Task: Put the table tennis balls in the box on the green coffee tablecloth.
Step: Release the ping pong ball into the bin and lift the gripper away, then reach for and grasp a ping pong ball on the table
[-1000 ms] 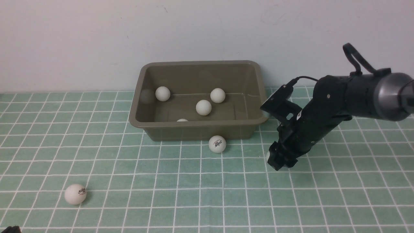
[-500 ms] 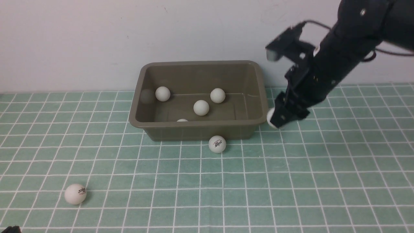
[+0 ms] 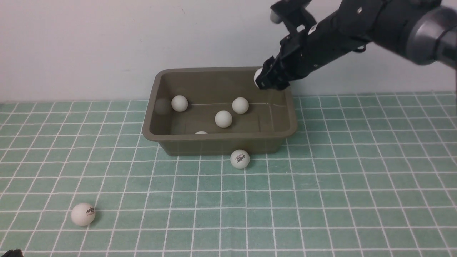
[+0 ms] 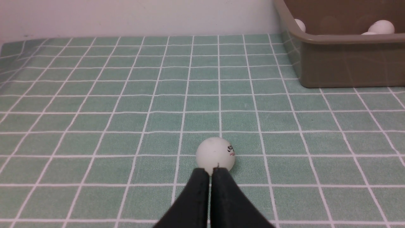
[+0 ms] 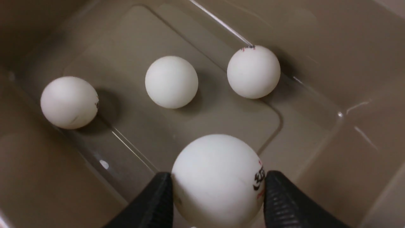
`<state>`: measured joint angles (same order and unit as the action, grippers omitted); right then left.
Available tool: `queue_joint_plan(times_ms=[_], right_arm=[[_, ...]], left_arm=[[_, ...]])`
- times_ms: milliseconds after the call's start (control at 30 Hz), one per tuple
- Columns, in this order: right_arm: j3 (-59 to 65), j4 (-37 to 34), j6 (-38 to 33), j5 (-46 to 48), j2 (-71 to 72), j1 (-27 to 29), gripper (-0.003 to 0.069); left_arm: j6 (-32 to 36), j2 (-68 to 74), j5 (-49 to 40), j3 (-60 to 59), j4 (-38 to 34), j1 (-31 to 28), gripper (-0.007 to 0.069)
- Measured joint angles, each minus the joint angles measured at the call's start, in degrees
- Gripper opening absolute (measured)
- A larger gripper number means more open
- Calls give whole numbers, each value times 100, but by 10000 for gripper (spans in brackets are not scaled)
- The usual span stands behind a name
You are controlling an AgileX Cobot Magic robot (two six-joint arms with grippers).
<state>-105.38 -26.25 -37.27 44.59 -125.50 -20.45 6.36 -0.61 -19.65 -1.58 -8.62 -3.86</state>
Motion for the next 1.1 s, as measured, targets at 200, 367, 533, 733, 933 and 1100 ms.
queue_joint_plan(times_ms=[200, 367, 533, 733, 933, 1100], right_arm=[[0, -94, 0, -110, 0, 0, 521], [-51, -59, 0, 102, 209, 0, 524], [-365, 182, 274, 629, 1227, 0, 395], [-444, 542, 640, 1695, 2703, 0, 134], [341, 742, 980, 2316, 3998, -98, -8], [2150, 1232, 1653, 1895, 5668, -260, -10]], left_arm=[[0, 0, 0, 0, 0, 0, -5], [0, 0, 0, 0, 0, 0, -5], [0, 0, 0, 0, 0, 0, -5], [0, 0, 0, 0, 0, 0, -5], [0, 0, 0, 0, 0, 0, -5], [0, 0, 0, 0, 0, 0, -5]])
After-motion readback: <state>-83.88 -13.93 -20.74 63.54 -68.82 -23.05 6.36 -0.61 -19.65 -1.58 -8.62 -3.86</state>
